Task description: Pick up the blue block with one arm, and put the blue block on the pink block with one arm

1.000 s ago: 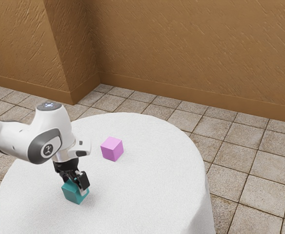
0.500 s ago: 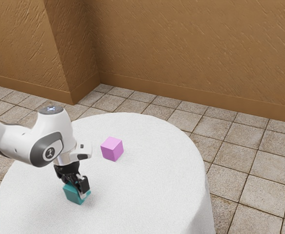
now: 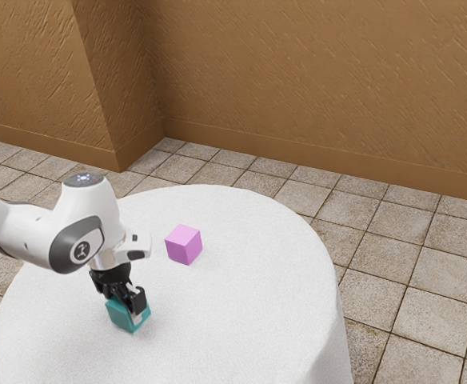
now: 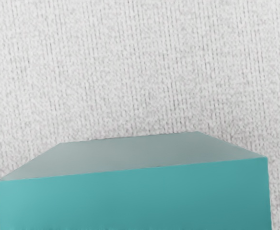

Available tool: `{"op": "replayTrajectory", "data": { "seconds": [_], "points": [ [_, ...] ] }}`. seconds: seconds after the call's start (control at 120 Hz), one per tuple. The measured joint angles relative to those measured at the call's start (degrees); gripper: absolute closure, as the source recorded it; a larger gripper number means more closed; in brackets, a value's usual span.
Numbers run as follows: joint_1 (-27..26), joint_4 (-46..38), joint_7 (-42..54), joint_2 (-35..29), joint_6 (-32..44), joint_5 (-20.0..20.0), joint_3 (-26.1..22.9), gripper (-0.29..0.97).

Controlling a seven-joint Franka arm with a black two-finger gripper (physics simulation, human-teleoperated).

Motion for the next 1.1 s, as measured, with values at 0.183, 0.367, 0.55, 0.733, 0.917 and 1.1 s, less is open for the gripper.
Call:
{"op": "replayTrajectory", "data": {
  "seconds": [0.183,0.367,0.55,0.733,0.917,1.1],
  "points": [
    [0.02,0.50,-0.60,-1.02,0.11,0.23,0.08,0.34],
    [0.06,2.78,-1.20,-1.01,-0.19,0.35,0.30,0.36],
    [-0.49,10.18,-1.14,1.50,-3.40,-0.38,1.43,0.36],
    [-1.72,22.15,0.60,7.91,-10.20,-0.44,5.12,0.36],
    [0.41,32.75,3.49,14.64,-16.54,-0.57,6.45,0.36],
    [0.38,39.13,6.02,17.91,-20.61,-0.77,6.43,0.36]
  ]
}}
